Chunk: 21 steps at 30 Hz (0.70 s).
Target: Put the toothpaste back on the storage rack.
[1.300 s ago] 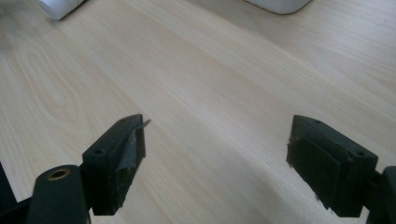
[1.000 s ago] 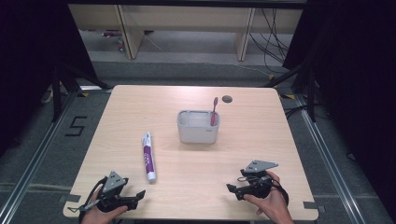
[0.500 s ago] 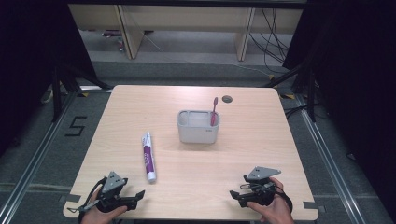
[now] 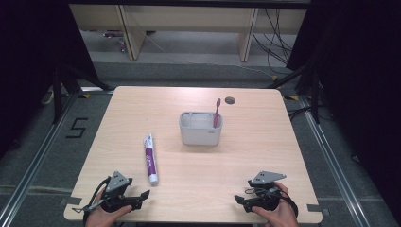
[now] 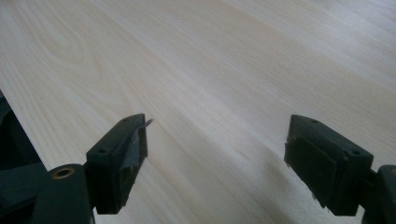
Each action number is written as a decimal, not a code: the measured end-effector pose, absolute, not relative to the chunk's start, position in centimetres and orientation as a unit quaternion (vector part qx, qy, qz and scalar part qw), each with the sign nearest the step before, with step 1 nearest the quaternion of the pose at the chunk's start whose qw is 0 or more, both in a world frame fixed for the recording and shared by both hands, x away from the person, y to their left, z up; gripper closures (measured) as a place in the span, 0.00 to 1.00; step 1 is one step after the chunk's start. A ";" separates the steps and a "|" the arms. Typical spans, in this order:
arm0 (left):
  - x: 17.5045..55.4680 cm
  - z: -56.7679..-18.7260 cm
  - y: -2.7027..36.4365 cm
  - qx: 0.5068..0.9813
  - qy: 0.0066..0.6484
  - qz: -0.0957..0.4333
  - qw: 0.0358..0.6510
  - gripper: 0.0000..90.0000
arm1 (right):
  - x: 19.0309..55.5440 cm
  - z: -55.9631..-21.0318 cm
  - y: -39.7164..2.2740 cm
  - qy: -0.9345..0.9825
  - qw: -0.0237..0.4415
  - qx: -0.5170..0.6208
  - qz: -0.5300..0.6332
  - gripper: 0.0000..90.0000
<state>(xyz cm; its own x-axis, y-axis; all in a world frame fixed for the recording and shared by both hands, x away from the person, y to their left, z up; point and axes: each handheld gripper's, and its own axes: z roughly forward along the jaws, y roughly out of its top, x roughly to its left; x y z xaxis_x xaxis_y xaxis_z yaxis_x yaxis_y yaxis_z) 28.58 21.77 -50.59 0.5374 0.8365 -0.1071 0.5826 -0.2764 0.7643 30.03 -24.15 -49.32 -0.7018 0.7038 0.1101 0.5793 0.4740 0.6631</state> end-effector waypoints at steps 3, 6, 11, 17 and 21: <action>28.8 -50.4 21.5 0.777 0.454 0.158 0.406 0.20 | 29.8 -49.5 -24.0 0.844 0.086 0.392 0.355 0.24; 29.2 -50.2 21.4 0.775 0.457 0.160 0.407 0.19 | 29.9 -49.4 -24.1 0.850 0.091 0.385 0.348 0.24; 30.1 -49.9 21.2 0.780 0.458 0.162 0.396 0.19 | 30.0 -49.4 -24.1 0.853 0.095 0.379 0.345 0.25; 31.2 -49.5 20.9 0.778 0.462 0.165 0.392 0.19 | 29.9 -49.3 -24.1 0.851 0.087 0.389 0.342 0.25; 31.8 -49.4 20.6 0.779 0.465 0.166 0.387 0.21 | 29.9 -49.3 -24.2 0.851 0.088 0.389 0.342 0.25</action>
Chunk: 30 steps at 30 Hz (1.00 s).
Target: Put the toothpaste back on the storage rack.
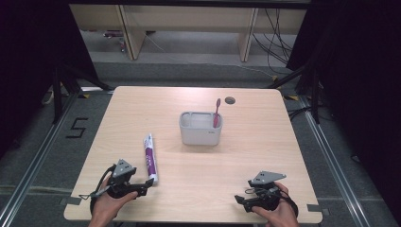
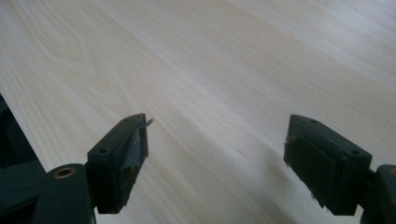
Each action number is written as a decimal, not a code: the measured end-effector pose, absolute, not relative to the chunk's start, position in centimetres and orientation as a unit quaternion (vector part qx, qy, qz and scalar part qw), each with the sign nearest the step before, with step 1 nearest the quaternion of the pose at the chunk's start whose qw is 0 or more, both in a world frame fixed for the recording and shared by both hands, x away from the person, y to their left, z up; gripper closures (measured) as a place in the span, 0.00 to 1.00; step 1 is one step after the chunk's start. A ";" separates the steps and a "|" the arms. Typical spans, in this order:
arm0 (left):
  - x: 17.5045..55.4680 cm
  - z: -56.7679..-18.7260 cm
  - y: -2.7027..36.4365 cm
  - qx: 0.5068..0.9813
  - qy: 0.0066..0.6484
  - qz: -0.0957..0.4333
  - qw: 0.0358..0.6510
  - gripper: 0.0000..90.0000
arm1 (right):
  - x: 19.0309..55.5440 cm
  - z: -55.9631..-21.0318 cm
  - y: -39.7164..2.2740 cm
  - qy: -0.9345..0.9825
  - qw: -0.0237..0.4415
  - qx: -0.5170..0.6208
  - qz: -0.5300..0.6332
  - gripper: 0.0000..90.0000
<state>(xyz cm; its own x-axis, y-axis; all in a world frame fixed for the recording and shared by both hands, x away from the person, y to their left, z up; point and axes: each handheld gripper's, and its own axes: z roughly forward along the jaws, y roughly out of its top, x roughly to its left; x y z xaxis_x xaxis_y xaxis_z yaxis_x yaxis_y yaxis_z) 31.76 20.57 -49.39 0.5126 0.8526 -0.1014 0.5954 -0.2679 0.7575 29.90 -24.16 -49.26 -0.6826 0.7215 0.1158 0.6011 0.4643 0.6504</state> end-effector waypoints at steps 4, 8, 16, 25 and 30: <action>32.2 -49.2 20.4 0.788 0.453 0.171 0.381 0.31 | 29.9 -49.3 -24.2 0.852 0.089 0.387 0.342 0.25; 32.6 -49.0 20.0 0.796 0.435 0.179 0.380 0.49 | 30.0 -49.3 -24.2 0.855 0.086 0.378 0.345 0.25; 32.8 -49.0 19.6 0.804 0.413 0.200 0.378 0.85 | 30.0 -49.4 -24.2 0.851 0.090 0.378 0.354 0.26; 33.9 -48.8 19.8 0.796 0.440 0.189 0.369 0.76 | 29.9 -49.3 -24.1 0.853 0.085 0.386 0.341 0.26; 34.9 -48.3 20.2 0.794 0.454 0.181 0.363 0.70 | 29.9 -49.3 -24.1 0.852 0.082 0.390 0.340 0.26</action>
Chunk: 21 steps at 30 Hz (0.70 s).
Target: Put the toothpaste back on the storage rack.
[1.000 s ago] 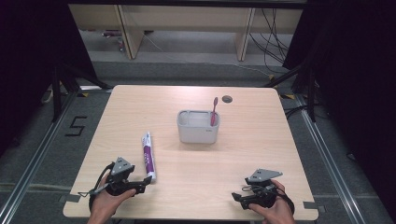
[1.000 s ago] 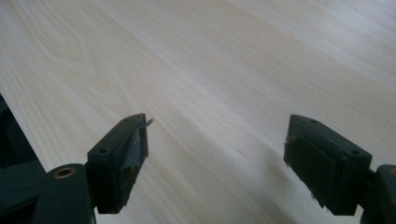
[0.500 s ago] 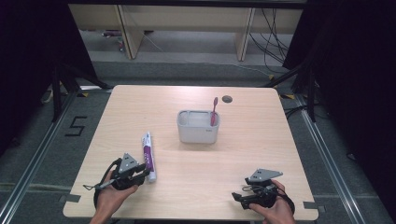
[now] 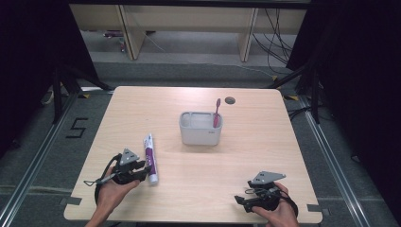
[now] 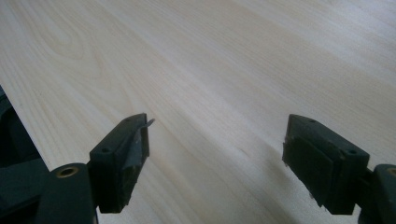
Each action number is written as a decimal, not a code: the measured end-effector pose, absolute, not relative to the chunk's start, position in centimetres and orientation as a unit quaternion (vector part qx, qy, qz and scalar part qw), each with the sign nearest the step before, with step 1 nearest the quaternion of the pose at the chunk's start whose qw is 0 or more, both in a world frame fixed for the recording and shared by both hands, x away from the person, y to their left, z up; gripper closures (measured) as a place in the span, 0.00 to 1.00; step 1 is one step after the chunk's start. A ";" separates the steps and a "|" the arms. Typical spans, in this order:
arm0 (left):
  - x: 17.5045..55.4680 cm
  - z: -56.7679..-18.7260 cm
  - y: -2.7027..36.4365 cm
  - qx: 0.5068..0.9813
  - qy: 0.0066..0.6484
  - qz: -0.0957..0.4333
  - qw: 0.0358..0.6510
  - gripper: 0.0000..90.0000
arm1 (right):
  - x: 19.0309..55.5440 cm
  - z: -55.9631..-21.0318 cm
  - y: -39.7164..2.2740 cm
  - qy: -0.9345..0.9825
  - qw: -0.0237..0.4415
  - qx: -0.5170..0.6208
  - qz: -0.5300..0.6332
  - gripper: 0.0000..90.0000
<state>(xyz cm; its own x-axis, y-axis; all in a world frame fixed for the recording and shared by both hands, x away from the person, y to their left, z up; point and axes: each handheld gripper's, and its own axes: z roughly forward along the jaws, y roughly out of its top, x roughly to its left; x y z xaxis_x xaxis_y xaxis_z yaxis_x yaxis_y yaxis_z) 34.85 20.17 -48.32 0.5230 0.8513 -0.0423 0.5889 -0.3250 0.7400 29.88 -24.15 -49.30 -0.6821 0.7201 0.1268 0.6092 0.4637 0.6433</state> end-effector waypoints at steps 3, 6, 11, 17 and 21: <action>35.3 -48.1 20.2 0.787 0.464 0.178 0.366 0.66 | 29.9 -49.3 -24.1 0.851 0.080 0.391 0.340 0.26; 35.8 -48.0 20.3 0.783 0.478 0.166 0.361 0.61 | 30.0 -49.4 -24.2 0.854 0.088 0.380 0.344 0.26; 36.6 -48.0 20.2 0.785 0.490 0.152 0.348 0.53 | 30.0 -49.5 -24.2 0.855 0.088 0.378 0.344 0.26; 37.6 -48.3 19.9 0.786 0.501 0.138 0.334 0.49 | 29.9 -49.6 -24.0 0.851 0.086 0.383 0.349 0.26; 38.1 -48.4 19.4 0.788 0.508 0.136 0.321 0.47 | 30.0 -49.6 -24.0 0.852 0.090 0.378 0.351 0.26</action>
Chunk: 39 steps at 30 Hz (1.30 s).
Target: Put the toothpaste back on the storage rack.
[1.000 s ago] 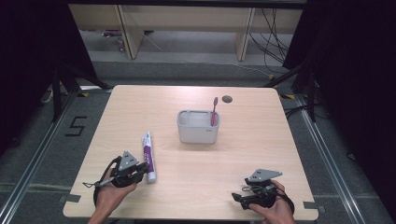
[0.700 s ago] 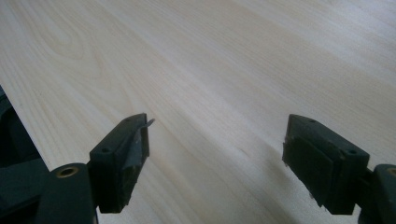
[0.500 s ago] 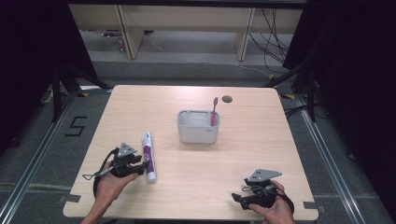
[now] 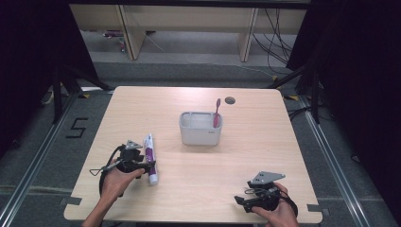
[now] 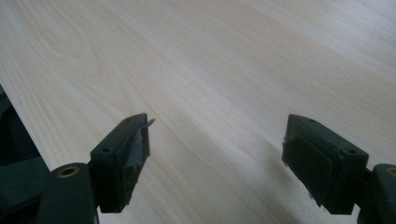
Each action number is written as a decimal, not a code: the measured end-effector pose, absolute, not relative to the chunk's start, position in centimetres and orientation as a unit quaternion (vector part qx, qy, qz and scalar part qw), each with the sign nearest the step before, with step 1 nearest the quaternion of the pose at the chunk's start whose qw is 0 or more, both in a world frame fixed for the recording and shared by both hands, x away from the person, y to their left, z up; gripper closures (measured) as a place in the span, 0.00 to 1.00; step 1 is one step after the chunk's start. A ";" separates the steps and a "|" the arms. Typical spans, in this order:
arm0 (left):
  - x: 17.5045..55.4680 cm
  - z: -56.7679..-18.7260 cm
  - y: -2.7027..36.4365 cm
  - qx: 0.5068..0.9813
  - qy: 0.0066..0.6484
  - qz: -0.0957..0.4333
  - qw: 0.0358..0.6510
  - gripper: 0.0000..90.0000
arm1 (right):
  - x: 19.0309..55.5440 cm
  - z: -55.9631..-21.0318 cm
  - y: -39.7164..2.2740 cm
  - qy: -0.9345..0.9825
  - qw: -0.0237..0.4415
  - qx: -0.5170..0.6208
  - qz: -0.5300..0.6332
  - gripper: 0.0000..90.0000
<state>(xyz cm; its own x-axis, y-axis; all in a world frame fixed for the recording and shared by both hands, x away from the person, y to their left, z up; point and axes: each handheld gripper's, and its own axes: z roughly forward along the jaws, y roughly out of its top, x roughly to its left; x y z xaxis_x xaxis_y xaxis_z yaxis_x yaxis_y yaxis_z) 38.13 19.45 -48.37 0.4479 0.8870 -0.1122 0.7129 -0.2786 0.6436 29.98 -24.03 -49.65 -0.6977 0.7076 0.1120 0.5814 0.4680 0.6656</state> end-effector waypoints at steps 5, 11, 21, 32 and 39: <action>38.9 -48.6 19.1 0.785 0.518 0.131 0.314 0.43 | 29.9 -49.6 -24.0 0.852 0.087 0.380 0.349 0.27; 39.6 -48.8 18.7 0.786 0.523 0.129 0.304 0.42 | 29.9 -49.6 -24.0 0.851 0.086 0.382 0.349 0.27; 40.4 -49.0 18.6 0.794 0.523 0.117 0.287 0.42 | 29.9 -49.5 -24.0 0.852 0.086 0.379 0.350 0.27; 41.0 -49.6 18.5 0.800 0.522 0.111 0.275 0.44 | 29.9 -49.3 -24.1 0.855 0.087 0.378 0.345 0.27; 41.2 -49.5 18.6 0.812 0.510 0.106 0.263 0.55 | 29.9 -49.3 -24.2 0.854 0.086 0.378 0.347 0.27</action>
